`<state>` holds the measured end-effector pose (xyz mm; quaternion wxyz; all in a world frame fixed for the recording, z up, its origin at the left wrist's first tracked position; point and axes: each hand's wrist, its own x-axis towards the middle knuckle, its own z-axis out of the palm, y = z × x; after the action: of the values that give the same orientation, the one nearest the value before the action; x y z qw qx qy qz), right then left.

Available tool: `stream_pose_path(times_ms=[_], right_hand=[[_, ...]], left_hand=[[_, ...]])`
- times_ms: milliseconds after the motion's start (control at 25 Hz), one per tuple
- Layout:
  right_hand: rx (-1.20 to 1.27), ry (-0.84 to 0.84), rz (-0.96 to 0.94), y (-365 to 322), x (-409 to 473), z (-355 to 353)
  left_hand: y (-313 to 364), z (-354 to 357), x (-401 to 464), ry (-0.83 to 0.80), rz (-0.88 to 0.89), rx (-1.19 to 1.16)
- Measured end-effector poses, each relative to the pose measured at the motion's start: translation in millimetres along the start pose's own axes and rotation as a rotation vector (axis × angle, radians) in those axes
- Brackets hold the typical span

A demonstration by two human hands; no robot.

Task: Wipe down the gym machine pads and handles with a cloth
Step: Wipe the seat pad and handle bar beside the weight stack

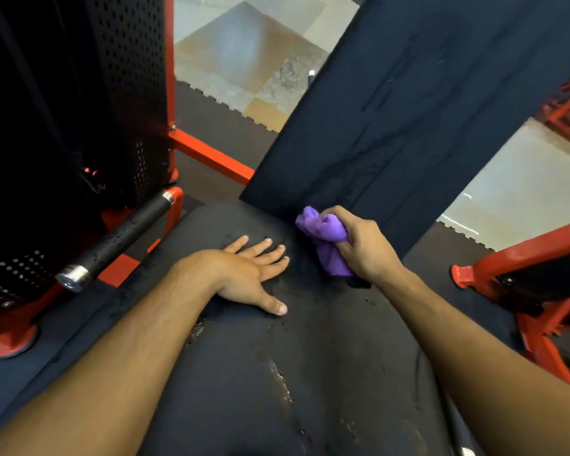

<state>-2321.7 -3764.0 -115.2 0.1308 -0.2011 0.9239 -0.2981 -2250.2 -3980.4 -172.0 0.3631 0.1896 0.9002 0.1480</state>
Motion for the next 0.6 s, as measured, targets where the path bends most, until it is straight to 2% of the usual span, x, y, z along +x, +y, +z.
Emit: stream_pose_path(times_ms=[200, 280, 360, 400, 480, 600], right_hand=[[0.142, 0.158, 0.043, -32.5, -127.1, -60.3], [0.195, 0.234, 0.090, -38.2, -172.7, -71.5], [0.273, 0.319, 0.152, -47.1, -211.8, -74.9], [0.344, 0.368, 0.191, -53.0, -229.3, -76.3], [0.539, 0.427, 0.263, -66.7, -258.5, -76.6], [0.669, 0.275, 0.290, -87.4, -290.3, -75.2]], left_hand=[[12.1, 11.0, -13.9, 0.196, -0.027, -0.010], [23.1, 9.3, -23.1, 0.191, -0.073, -0.001], [45.1, 9.0, -34.9, 0.202, -0.136, -0.078], [62.4, 11.2, -45.7, 0.266, -0.131, -0.150], [99.2, 28.5, -73.3, 0.447, 0.022, -0.385], [147.7, 61.0, -134.2, 0.595, 0.334, -0.801]])
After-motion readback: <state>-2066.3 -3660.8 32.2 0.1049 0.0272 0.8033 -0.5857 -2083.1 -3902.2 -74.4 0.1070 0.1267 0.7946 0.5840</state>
